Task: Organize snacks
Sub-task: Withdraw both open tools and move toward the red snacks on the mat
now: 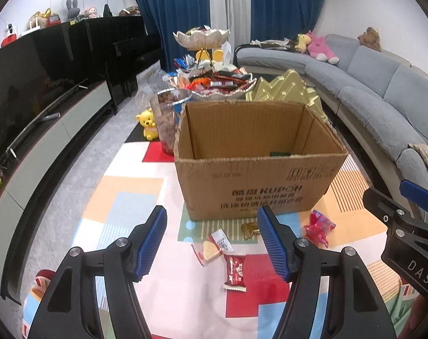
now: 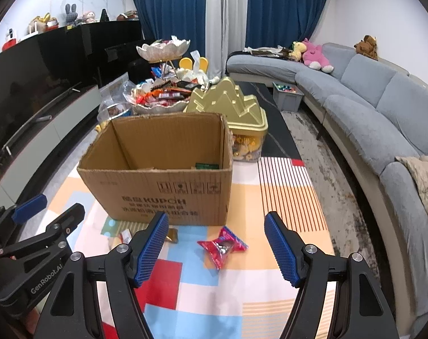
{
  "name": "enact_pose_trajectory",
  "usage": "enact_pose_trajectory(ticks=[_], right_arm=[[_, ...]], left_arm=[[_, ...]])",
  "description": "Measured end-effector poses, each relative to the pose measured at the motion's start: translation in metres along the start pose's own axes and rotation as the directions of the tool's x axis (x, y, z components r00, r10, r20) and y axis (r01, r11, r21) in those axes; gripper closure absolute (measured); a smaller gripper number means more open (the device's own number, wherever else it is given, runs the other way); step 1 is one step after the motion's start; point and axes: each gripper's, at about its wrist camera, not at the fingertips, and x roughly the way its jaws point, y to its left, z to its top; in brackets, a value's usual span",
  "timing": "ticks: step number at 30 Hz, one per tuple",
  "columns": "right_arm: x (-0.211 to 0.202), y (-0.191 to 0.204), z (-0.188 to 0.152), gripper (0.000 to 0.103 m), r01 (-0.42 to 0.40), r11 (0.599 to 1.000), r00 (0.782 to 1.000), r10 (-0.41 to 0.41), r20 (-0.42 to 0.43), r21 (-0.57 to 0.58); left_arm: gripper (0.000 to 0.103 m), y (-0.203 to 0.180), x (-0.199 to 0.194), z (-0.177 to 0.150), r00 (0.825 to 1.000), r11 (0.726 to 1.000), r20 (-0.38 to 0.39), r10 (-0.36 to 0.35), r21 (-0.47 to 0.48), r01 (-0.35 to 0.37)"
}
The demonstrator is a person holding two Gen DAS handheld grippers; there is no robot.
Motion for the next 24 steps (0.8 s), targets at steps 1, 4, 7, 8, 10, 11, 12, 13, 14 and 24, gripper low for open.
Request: enact_pose_trajectory(ticks=[1,4,7,8,10,11,12,13,14,24], right_arm=[[0.002,0.000,-0.002,0.032,0.001,1.000,1.000,-0.001,-0.005,0.001],[0.006,-0.002,-0.007,0.032,0.002,1.000,1.000,-0.002,-0.018,0.006],[0.012,-0.003,-0.012,0.032,0.002,1.000,0.999,-0.001,-0.035,0.011],[0.013,-0.003,-0.014,0.032,0.002,1.000,0.999,-0.001,-0.040,0.013],[0.017,-0.004,-0.016,0.032,0.003,1.000,0.999,-0.002,-0.051,0.015],[0.019,-0.004,-0.018,0.032,0.003,1.000,0.998,-0.002,-0.058,0.016],[0.021,-0.004,-0.018,0.032,0.005,1.000,0.998,-0.004,-0.064,0.016],[0.024,-0.004,-0.019,0.032,0.006,1.000,0.998,-0.004,-0.070,0.018],[0.025,-0.004,-0.020,0.032,0.006,1.000,0.997,-0.005,-0.074,0.019],[0.049,-0.004,-0.030,0.032,0.011,0.999,0.991,-0.006,-0.130,0.037]], left_arm=[[0.037,0.000,0.002,-0.003,1.000,1.000,-0.004,-0.001,-0.001,0.001],[0.037,-0.001,0.006,-0.009,1.000,1.000,-0.015,-0.003,-0.003,0.003],[0.036,-0.002,0.010,-0.014,1.000,1.000,-0.028,-0.005,-0.001,0.005],[0.036,-0.003,0.011,-0.016,0.999,1.000,-0.033,-0.005,-0.001,0.005],[0.036,-0.004,0.014,-0.020,0.999,1.000,-0.042,-0.007,-0.002,0.007],[0.036,-0.004,0.016,-0.022,0.999,1.000,-0.048,-0.006,-0.001,0.006],[0.036,-0.004,0.019,-0.024,0.999,1.000,-0.052,-0.005,-0.002,0.005],[0.036,-0.004,0.020,-0.025,0.998,1.000,-0.056,-0.004,-0.005,0.003],[0.036,-0.003,0.022,-0.027,0.998,1.000,-0.060,-0.003,-0.009,0.003],[0.036,-0.004,0.039,-0.040,0.996,1.000,-0.088,0.002,-0.012,-0.003]])
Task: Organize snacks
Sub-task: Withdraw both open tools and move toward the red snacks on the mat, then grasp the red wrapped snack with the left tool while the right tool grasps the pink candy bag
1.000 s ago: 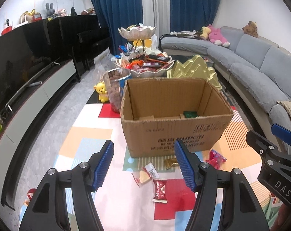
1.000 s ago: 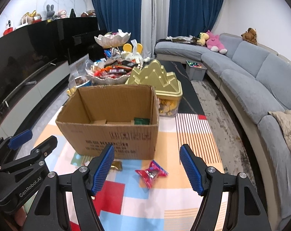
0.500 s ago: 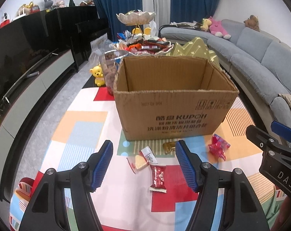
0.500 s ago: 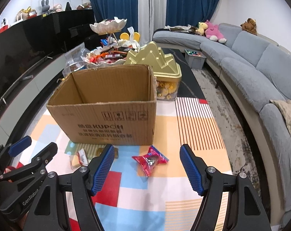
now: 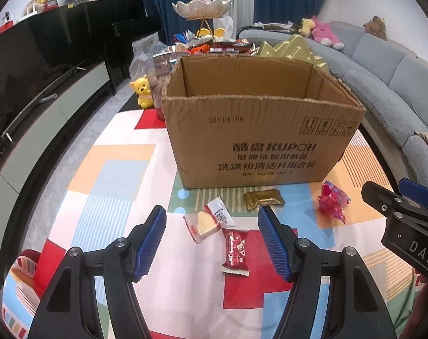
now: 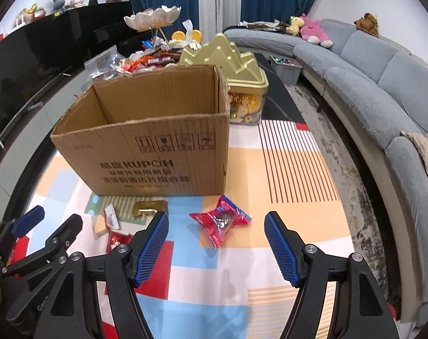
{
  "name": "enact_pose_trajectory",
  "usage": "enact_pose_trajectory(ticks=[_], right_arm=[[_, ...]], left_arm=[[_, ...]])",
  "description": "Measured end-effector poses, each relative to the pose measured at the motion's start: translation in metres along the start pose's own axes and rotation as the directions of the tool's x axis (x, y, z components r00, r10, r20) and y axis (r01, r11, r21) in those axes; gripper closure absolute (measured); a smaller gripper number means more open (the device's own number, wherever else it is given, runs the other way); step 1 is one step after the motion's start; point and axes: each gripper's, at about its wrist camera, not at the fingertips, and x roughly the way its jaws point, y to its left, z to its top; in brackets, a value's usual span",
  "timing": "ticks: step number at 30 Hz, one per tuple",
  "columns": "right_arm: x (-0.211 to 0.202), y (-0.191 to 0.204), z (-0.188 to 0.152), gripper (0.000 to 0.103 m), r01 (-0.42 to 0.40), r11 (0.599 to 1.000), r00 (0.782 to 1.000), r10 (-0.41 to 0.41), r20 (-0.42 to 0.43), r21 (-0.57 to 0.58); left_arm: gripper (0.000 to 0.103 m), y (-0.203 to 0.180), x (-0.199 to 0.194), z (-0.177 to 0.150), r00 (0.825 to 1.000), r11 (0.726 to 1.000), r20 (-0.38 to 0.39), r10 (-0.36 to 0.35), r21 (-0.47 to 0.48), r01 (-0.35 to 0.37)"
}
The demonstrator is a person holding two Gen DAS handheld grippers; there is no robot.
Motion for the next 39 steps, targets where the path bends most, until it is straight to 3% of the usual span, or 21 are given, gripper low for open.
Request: enact_pose_trajectory(ticks=[13,20,23,25,39], right_arm=[[0.040,-0.004,-0.005,0.032,-0.001,0.999,0.996,0.005,-0.085,0.044],[0.060,-0.012,-0.006,0.032,-0.006,0.994,0.990,0.021,-0.136,0.110],[0.069,-0.017,-0.006,0.032,-0.010,0.988,0.986,0.035,-0.164,0.151],[0.075,-0.022,-0.006,0.026,-0.016,0.982,0.983,0.050,-0.179,0.187],[0.115,-0.036,0.000,0.025,-0.004,0.937,0.949,0.114,-0.295,0.350]], left_arm=[[0.036,-0.003,0.031,-0.019,0.997,0.999,-0.072,0.012,-0.030,-0.014],[0.031,-0.005,0.037,-0.025,0.996,0.997,-0.075,0.047,-0.060,-0.051],[0.031,-0.008,0.040,-0.027,0.996,0.996,-0.079,0.051,-0.063,-0.056],[0.031,-0.010,0.042,-0.028,0.995,0.997,-0.080,0.054,-0.059,-0.059],[0.032,-0.012,0.069,-0.032,0.988,0.991,-0.151,0.033,-0.120,-0.051]])
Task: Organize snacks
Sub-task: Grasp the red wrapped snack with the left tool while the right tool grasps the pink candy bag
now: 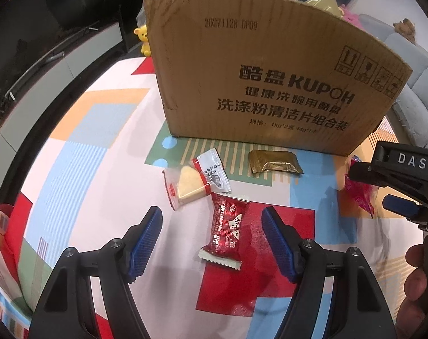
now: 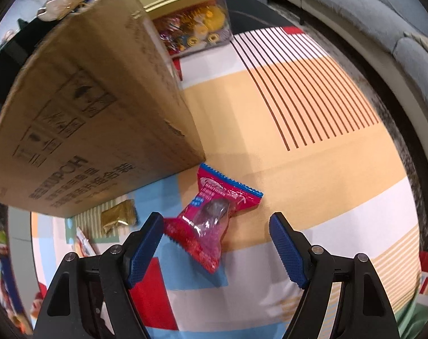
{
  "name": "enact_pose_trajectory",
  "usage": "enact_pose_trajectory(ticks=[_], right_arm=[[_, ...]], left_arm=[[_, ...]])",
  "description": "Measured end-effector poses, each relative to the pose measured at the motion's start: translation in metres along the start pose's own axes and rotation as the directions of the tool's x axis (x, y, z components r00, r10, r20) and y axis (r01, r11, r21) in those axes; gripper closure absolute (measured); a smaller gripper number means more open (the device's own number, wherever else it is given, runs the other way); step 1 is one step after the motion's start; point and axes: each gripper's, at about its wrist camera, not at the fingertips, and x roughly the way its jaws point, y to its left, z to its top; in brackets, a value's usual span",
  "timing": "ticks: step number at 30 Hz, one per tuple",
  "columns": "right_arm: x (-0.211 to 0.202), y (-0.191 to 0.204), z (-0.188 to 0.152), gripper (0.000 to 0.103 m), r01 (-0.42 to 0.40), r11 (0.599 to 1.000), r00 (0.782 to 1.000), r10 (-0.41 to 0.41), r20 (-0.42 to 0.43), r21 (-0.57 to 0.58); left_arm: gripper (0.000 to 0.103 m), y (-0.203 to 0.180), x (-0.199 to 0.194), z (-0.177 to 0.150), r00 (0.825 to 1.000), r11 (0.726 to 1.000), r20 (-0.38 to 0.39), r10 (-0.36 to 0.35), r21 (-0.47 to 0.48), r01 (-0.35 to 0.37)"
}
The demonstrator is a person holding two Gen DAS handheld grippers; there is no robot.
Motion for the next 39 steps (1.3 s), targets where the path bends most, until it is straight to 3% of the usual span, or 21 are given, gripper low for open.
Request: enact_pose_trajectory(ticks=[3,8,12,14,17,21,24,39], right_arm=[[0.005,0.001,0.003,0.025,0.001,1.000,1.000,-0.001,-0.006,0.009],[0.013,0.002,0.003,0.026,0.027,1.000,1.000,-0.027,-0.014,-0.006],[0.014,0.006,0.002,0.040,0.059,0.998,0.998,-0.059,0.010,-0.033],[0.012,0.007,-0.001,0.042,0.055,0.998,0.998,-0.055,0.016,-0.040],[0.011,0.008,-0.004,0.051,0.061,0.997,0.998,-0.060,0.027,-0.052],[0.010,0.007,-0.007,0.054,0.048,0.997,0.998,-0.046,0.035,-0.065],[0.005,0.010,-0.010,0.063,0.041,0.996,0.998,-0.038,0.045,-0.077],[-0.033,0.021,-0.031,0.065,0.032,0.988,0.994,-0.016,0.110,-0.148]], left_arm=[[0.034,0.000,0.007,0.000,1.000,1.000,-0.020,-0.008,-0.012,0.008],[0.051,0.001,0.017,-0.004,0.998,0.999,-0.052,-0.027,-0.023,0.026],[0.061,0.002,0.021,-0.006,0.998,0.999,-0.054,-0.030,-0.025,0.029],[0.067,0.002,0.021,-0.007,0.998,0.999,-0.050,-0.035,-0.026,0.033],[0.081,0.000,0.020,-0.007,0.998,0.999,-0.043,-0.043,-0.009,0.043],[0.082,-0.002,0.020,-0.007,0.998,0.999,-0.038,-0.050,0.001,0.050],[0.082,-0.002,0.018,-0.009,0.998,0.999,-0.041,-0.053,0.001,0.053],[0.082,0.003,-0.010,-0.008,0.998,0.998,0.008,-0.069,0.008,0.069]])
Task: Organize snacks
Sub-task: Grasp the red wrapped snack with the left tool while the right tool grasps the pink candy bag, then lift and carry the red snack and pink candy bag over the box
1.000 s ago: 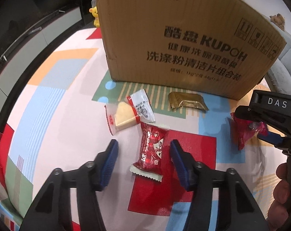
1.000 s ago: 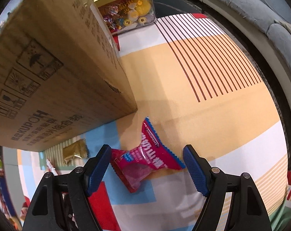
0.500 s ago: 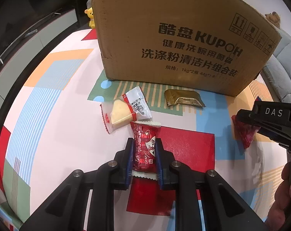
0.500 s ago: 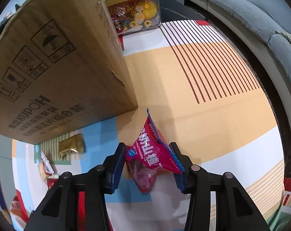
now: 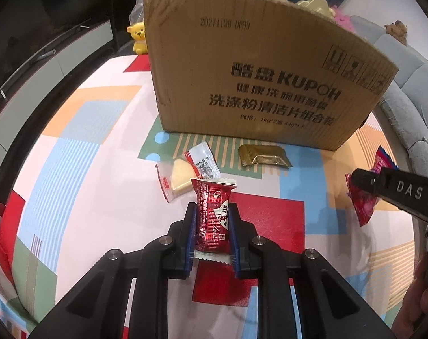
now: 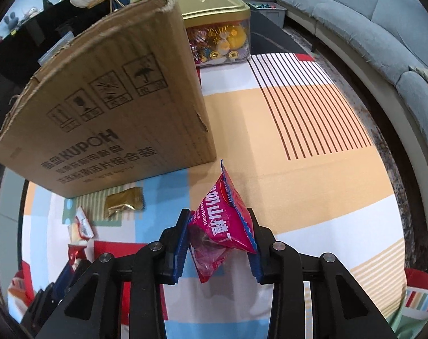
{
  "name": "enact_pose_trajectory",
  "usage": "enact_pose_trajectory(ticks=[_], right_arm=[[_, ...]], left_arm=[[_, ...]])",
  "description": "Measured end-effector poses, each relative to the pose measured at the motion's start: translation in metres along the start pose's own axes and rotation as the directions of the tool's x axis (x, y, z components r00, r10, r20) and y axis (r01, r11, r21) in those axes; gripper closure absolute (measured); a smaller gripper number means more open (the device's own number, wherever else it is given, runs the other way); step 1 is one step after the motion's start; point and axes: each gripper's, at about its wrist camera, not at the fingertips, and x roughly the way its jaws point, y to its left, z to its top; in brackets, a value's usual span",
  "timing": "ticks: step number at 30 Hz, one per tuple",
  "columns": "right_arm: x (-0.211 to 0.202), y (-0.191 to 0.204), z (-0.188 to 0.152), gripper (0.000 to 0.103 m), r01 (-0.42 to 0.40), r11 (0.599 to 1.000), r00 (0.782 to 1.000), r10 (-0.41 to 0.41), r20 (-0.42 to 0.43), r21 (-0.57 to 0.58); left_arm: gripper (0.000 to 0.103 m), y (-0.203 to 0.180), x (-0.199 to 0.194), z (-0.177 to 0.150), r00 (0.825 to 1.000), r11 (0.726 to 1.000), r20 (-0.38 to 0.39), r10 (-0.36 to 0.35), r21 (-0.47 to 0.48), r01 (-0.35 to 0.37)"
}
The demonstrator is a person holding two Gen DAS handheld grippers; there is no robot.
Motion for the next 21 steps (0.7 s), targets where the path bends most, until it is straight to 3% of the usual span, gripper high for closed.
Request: enact_pose_trajectory(ticks=[21], right_arm=[[-0.065,0.013,-0.020,0.065,-0.022,0.993,0.995,0.033,0.094,-0.117]], left_arm=[[0.082,0.011,-0.073,0.016,0.995,1.000,0.101,-0.010,0.000,0.010]])
